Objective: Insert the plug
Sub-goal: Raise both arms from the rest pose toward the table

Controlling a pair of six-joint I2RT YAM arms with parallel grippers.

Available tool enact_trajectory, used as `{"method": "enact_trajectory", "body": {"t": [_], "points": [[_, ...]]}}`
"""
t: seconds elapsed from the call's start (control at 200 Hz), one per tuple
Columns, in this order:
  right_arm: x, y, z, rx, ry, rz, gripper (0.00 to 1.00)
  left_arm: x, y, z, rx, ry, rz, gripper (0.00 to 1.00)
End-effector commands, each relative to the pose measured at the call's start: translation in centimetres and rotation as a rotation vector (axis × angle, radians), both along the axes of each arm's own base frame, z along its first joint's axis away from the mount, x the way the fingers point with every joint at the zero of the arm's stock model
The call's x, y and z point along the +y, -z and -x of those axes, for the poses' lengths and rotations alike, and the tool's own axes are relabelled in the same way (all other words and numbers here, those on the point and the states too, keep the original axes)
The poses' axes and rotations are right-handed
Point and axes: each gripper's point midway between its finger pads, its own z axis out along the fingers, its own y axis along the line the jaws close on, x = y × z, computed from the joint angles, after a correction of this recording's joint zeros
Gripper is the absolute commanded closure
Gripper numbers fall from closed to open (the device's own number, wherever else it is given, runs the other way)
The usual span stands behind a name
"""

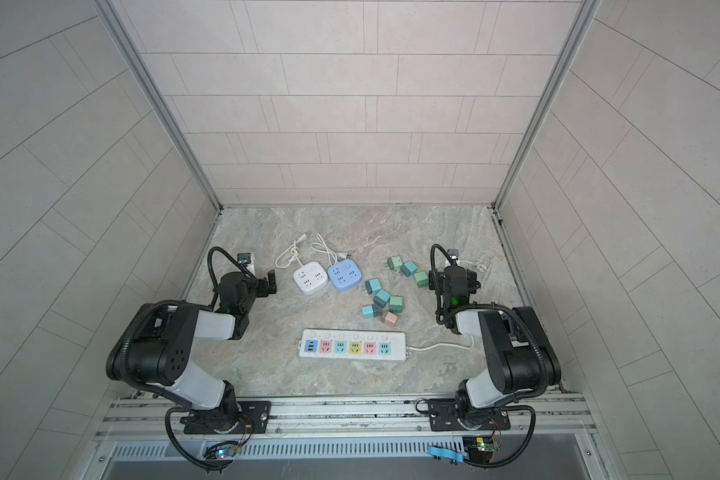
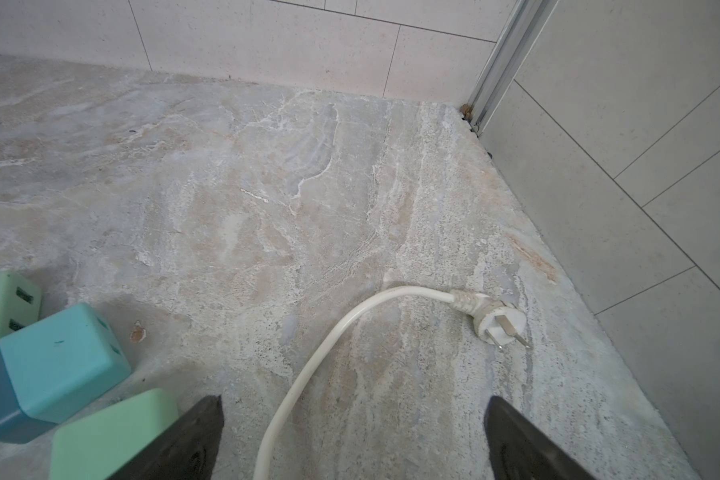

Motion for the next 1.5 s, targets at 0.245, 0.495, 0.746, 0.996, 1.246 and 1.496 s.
{"method": "enact_trajectory", "body": {"t": [0.245, 0.495, 0.746, 0.996, 1.246, 1.496], "points": [[-0.1, -0.4, 0.1, -0.022, 0.012, -0.004, 0.0, 0.1, -1.0, -0.6, -0.027, -0.001, -0.011, 0.0], [-0.1, -0.4, 0.1, -0.022, 0.013, -0.004, 0.0, 0.1, -1.0, -0.6, -0.028, 0.0, -0.011, 0.0], [-0.7, -3.8, 1.6, -0.021, 0.113, 0.046, 0.0, -0.5, -1.5, -0.1, -0.052, 0.007, -0.048, 0.0], [-1.8, -6.9, 3.2, -0.043, 0.238, -0.064, 0.0, 0.4, -7.1, 1.8, -0.083, -0.091, -0.021, 0.0], [-2.3, -7.0, 5.8, -0.083, 0.361, -0.267, 0.0, 0.1, -12.6, 4.0, -0.114, -0.144, 0.217, 0.0], [2.4, -9.3, 7.8, 0.008, 0.139, -0.434, 0.0, -5.6, -17.2, 8.1, -0.18, 0.138, 0.577, 0.0]]}}
